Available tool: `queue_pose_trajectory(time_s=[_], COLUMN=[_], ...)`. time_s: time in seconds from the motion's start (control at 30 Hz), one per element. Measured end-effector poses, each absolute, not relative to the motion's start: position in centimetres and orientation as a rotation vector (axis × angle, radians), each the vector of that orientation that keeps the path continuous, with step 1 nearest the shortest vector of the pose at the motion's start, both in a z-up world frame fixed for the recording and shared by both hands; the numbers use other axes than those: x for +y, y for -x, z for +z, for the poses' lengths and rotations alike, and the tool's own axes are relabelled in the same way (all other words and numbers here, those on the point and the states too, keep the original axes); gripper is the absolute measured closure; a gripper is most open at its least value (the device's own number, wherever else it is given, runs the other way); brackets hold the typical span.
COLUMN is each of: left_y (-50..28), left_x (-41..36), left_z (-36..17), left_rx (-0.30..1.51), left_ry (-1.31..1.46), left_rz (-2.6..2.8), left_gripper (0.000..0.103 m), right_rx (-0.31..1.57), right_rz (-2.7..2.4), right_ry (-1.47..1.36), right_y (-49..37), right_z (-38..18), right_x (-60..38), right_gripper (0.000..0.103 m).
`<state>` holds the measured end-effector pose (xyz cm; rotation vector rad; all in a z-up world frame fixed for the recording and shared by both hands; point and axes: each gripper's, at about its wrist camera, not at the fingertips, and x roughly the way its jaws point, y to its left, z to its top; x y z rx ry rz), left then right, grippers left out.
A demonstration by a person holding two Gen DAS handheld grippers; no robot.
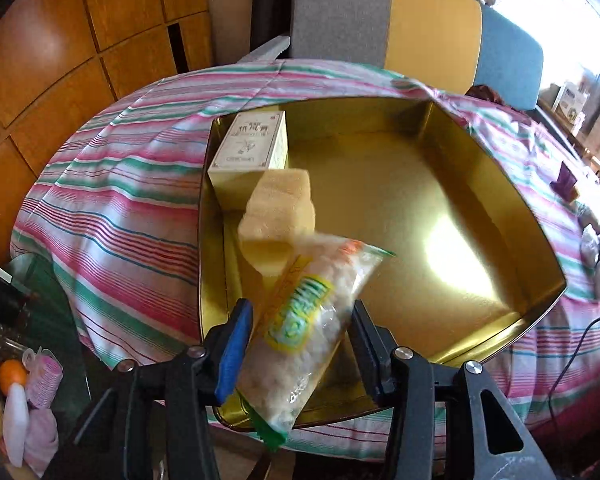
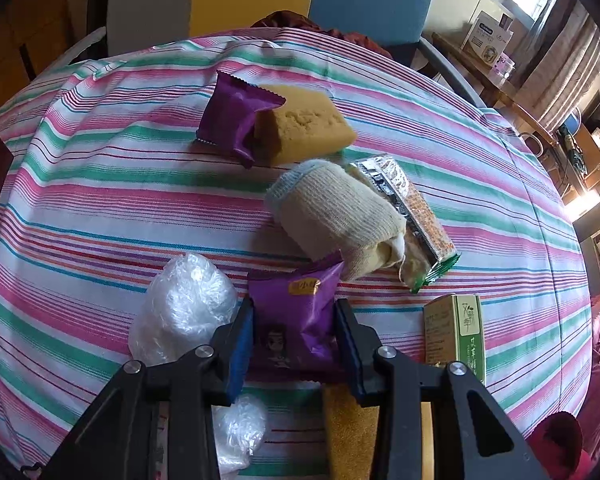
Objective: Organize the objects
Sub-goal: 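Lower the snack bag into the gold tray and open the left gripper, then lower the purple packet into the gold tray and open the right gripper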
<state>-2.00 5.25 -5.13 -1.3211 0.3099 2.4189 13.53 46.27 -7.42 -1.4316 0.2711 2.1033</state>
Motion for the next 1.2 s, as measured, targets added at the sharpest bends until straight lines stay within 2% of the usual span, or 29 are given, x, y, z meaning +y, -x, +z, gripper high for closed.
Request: queue_pose_trajectory(time_s=[0.37,0.5,0.57,0.73,0.87,0.97,1.2], left_y=[1.9,2.0,2.2,3.0,3.3,3.4,3.3], left_x=[4.1,3.3,2.8,0.8,-0.5,-1.6,-3.3], left_z=[-3.9,-3.2,-2.8,-1.4,-1.0,-0.9,-1.1], left_rx=[0.321,0.273,0.245,0.131,0.097,0.079,0.038], left_ry=[1.238,1.21,1.193,1.149,1.133,1.131,1.143], left_rz=[2.527,2.554,2.575,2.647,2.69,2.715,2.739], left_gripper=[0.053,0.051,0.047,0.042,0.042,0.039,0.033], right_rx=[0.288,0.322,0.336,0.299,0.177,0.08,-0.193], right_rz=[2.122,2.158,2.206,2.442,2.702,2.865,2.863], right_ry=[1.389,1.302,1.254,1.148,1.193,1.294,1.689], right_y=[-13.8,-14.3,-14.2,-11.6,-7.3,-4.3,1.4], right_z=[-6.7,-4.6,-2.9,2.6,4.9,4.6,-2.0], right_x=[46.5,46.3,45.3,38.8,29.9,22.7,10.5], right_gripper=[0.066,0.067,0.067,0.067,0.067,0.067,0.067])
